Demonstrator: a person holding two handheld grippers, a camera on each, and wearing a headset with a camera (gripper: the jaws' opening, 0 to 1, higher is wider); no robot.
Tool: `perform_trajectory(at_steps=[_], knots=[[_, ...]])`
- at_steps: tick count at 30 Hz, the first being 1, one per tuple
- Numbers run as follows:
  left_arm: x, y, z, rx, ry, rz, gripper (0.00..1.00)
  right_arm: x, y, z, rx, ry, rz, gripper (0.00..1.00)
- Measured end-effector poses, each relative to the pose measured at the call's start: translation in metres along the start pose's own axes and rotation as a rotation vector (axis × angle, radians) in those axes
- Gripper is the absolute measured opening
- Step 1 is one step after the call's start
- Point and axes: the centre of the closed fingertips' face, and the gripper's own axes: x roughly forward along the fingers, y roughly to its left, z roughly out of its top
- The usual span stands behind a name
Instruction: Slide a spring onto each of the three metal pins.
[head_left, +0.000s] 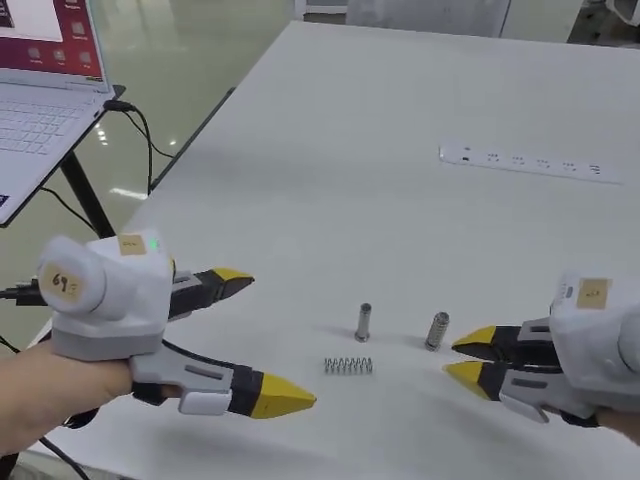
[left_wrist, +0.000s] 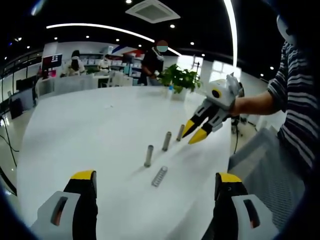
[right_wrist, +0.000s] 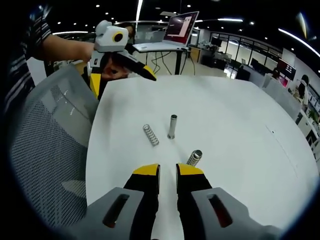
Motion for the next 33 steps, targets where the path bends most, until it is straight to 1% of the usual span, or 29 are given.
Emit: perform_trajectory(at_steps=[6, 12, 14, 17, 24, 27, 33], knots=[[-0.002, 0.002, 0.001, 0.000, -0.002, 0.007, 0.95, 0.005, 0.004, 0.009, -0.016, -0.007, 0.018, 0.10], [-0.002, 0.001, -0.001, -0.002, 0.001, 0.005, 0.95, 0.011, 0.007, 0.017, -0.034, -0.013, 0.034, 0.10], [-0.001, 0.001, -0.002, -0.002, 0.002, 0.004, 0.95, 0.014, 0.010, 0.020, -0.056, -0.010, 0.043, 0.10], [-0.001, 0.001, -0.002, -0.001, 0.002, 0.002, 0.95, 0.019, 0.015, 0.025, -0.081, -0.007, 0.062, 0.10], [-0.002, 0.000, -0.001, 0.000, 0.003, 0.003, 0.95, 0.030, 0.023, 0.036, -0.105, -0.013, 0.091, 0.10], [-0.003, -0.001, -0.001, -0.001, 0.002, 0.003, 0.95, 0.036, 0.029, 0.041, -0.122, -0.013, 0.113, 0.10], [-0.003, -0.002, -0.001, 0.000, 0.002, 0.004, 0.95, 0.050, 0.034, 0.043, -0.147, 0.002, 0.138, 0.10]])
